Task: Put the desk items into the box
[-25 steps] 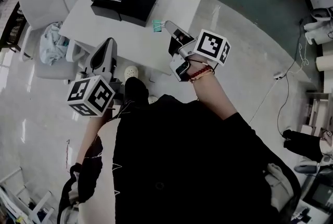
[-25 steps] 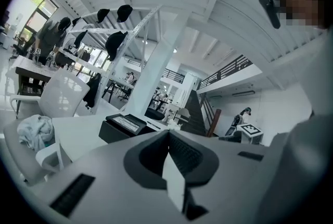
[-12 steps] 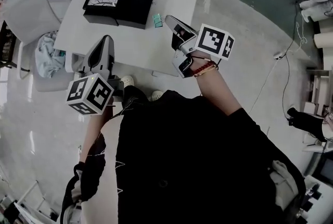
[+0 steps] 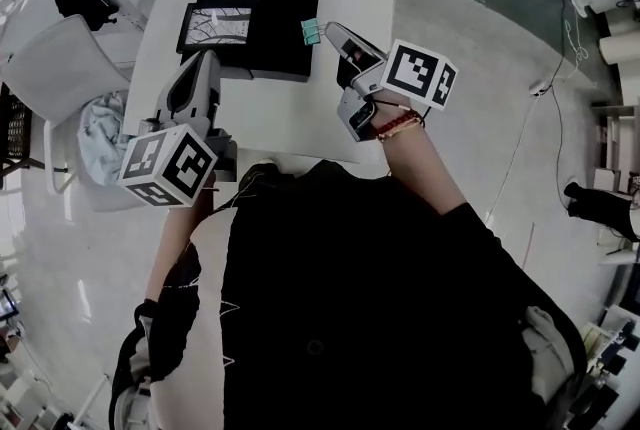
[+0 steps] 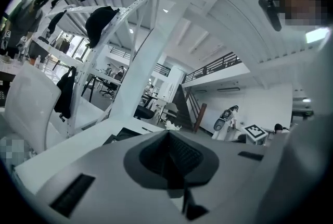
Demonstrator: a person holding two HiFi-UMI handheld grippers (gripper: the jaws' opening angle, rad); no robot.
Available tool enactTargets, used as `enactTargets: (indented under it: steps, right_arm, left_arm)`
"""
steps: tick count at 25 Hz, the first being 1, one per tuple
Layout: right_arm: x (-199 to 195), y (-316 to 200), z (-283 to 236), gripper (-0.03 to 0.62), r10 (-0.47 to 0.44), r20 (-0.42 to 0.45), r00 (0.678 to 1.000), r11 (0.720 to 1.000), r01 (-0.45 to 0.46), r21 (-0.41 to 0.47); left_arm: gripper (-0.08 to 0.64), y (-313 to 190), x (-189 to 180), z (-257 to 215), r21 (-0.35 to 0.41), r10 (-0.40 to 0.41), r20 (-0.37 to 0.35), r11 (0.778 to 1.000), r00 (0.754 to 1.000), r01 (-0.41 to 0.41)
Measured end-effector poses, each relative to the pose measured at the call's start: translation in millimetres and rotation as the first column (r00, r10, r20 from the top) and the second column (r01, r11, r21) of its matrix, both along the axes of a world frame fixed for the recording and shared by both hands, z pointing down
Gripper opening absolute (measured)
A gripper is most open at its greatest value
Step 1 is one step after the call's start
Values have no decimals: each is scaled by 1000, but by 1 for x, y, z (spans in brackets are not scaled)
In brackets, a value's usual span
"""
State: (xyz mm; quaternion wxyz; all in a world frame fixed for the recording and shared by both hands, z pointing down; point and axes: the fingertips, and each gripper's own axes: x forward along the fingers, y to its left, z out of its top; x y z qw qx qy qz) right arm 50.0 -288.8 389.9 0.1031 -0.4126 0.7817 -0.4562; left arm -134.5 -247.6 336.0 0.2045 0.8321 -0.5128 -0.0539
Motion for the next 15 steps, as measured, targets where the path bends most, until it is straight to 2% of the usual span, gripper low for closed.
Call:
enactTargets:
  steps: [5, 8, 12, 15]
  right_arm:
    - [-17, -18, 3, 11, 45, -10, 999, 999, -45, -6]
    - [-25, -23, 14, 11, 66, -49, 997, 998, -66, -18]
    - [-39, -25, 33, 11, 65, -177, 982, 998, -68, -11]
    - [-45, -26, 45, 11, 35, -295, 955, 999, -40, -10]
  left_arm:
    - [11, -27, -18, -1, -5, 51, 5, 999, 999, -51]
    - [11, -37, -28, 6, -21, 83, 3, 996, 997, -83]
    - [11, -48, -45, 15, -24, 107, 1, 994, 994, -107]
    - [11, -54, -52, 18, -25, 110, -10, 994, 994, -110]
